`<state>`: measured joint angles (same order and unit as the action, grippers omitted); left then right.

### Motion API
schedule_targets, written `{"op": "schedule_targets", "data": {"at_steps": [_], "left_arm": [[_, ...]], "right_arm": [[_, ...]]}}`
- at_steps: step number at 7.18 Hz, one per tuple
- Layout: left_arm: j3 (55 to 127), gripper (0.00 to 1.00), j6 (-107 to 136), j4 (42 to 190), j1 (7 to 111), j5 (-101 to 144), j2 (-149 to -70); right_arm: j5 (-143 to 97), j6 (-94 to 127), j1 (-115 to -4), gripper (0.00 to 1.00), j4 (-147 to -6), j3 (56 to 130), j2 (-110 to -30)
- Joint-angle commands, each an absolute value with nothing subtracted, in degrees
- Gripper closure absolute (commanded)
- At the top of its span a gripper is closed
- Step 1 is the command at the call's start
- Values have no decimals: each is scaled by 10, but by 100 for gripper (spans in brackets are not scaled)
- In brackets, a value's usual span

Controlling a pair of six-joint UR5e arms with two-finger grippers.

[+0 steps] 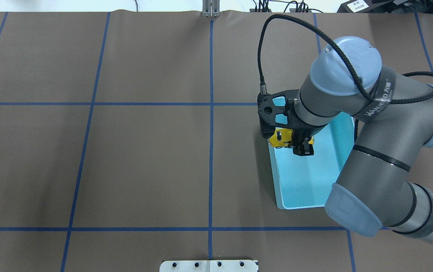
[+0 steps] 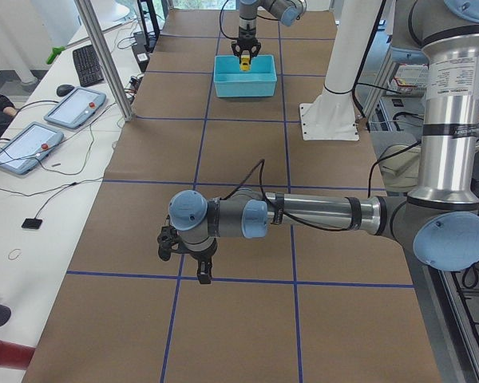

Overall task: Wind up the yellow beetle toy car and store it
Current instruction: 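Lift the car with the right gripper and carry it over the bin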

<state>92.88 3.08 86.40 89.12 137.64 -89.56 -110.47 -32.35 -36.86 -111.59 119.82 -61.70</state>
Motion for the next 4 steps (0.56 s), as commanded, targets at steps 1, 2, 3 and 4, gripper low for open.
{"op": "schedule_targets", "data": {"at_steps": [1, 2, 3, 4], "left_arm": [[930, 0, 31, 864, 891, 1376, -896], [930, 0, 31, 864, 891, 1376, -896], [930, 0, 31, 865, 891, 1377, -896], [926, 0, 31, 865, 891, 1377, -896]], "right_arm": [[-1104, -352, -375, 100, -1053, 1177, -693], [-1107, -348, -374, 100, -955, 1135, -727], [-1108, -348, -373, 100, -881, 1092, -753], [-1117, -346, -369, 100, -828, 1053, -755]]}}
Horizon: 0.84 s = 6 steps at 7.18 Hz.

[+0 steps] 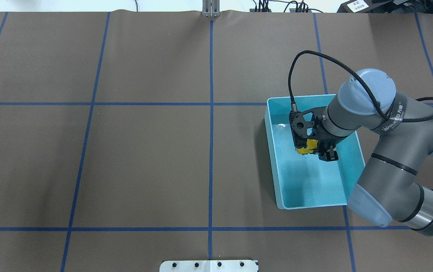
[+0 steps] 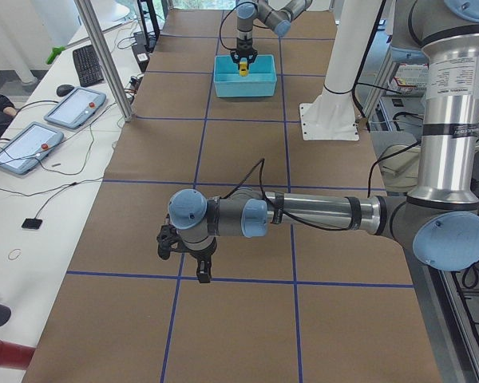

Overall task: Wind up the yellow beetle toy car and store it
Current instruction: 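Lift the car with the right gripper and carry it over the bin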

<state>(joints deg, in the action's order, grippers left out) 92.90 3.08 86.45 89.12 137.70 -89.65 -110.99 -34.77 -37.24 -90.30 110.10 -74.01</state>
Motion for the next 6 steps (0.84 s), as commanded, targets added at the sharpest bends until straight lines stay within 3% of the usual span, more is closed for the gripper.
{"op": "schedule_targets", "data": {"at_steps": [1, 2, 3, 6], "left_arm": [[928, 0, 31, 865, 891, 1376, -896], [927, 0, 31, 865, 891, 1375, -896], [926, 0, 31, 865, 891, 1373, -896], [925, 0, 30, 865, 891, 1374, -896]], "right_arm": [[-1116, -345, -360, 100, -823, 1044, -755], [-1117, -344, -353, 100, -823, 1046, -754], [-1124, -342, -352, 1, -823, 1047, -755], [-1202, -343, -407, 0, -831, 1094, -784]]}}
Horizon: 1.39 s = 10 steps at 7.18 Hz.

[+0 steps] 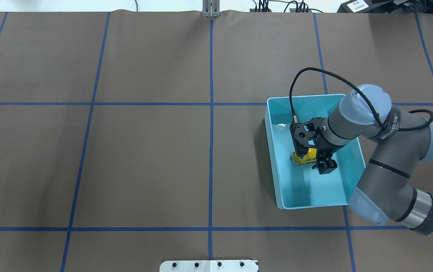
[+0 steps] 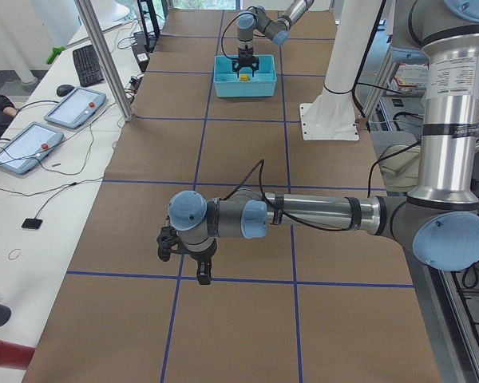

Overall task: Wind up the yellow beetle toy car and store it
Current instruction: 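Lower the car into the bin, open the right gripper and withdraw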

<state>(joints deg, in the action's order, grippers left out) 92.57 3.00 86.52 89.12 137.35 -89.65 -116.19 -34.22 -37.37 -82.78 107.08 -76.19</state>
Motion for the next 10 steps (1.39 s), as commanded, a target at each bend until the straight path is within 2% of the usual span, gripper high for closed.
{"op": "schedule_targets", "data": {"at_steps": [1, 5, 7, 10], "left_arm": [[925, 0, 30, 865, 891, 1374, -896], [926, 0, 30, 866, 891, 1375, -896], [925, 0, 30, 867, 891, 1374, -896], [922, 0, 29, 868, 891, 1377, -896]], "right_arm": [[-1261, -344, -470, 0, -843, 1107, -807], [-1353, -341, -731, 0, -871, 1106, -929], [-1351, -333, -845, 0, -953, 1055, -947], [-1317, -43, -883, 0, -976, 1011, -947]]}}
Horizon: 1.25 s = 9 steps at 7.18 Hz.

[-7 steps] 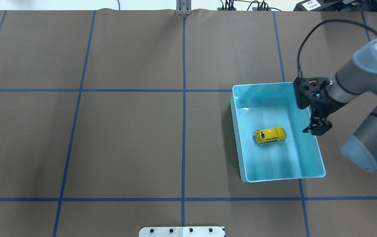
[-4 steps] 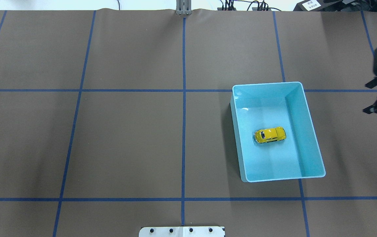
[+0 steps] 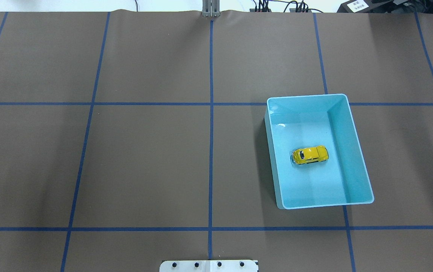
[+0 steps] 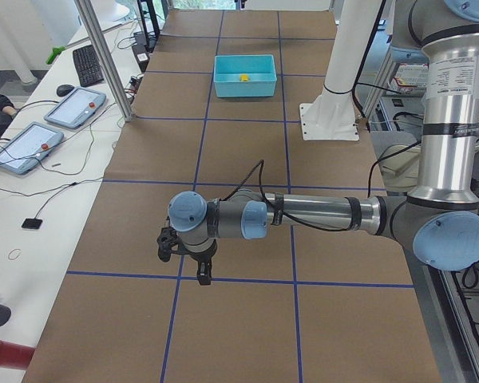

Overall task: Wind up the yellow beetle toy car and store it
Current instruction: 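Lower the car into the bin, open the right gripper and withdraw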

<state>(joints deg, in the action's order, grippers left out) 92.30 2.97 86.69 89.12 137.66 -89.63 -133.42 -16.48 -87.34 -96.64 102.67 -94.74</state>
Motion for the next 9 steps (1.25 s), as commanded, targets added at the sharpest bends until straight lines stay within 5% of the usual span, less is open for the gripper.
{"op": "schedule_targets", "data": {"at_steps": [1, 9], "left_arm": [[921, 0, 29, 867, 890, 1376, -896], [921, 0, 30, 865, 890, 1376, -897]], "right_arm": [[-1340, 77, -883, 0, -1010, 1008, -946], [-1316, 212, -882, 0, -1012, 1025, -947]]}}
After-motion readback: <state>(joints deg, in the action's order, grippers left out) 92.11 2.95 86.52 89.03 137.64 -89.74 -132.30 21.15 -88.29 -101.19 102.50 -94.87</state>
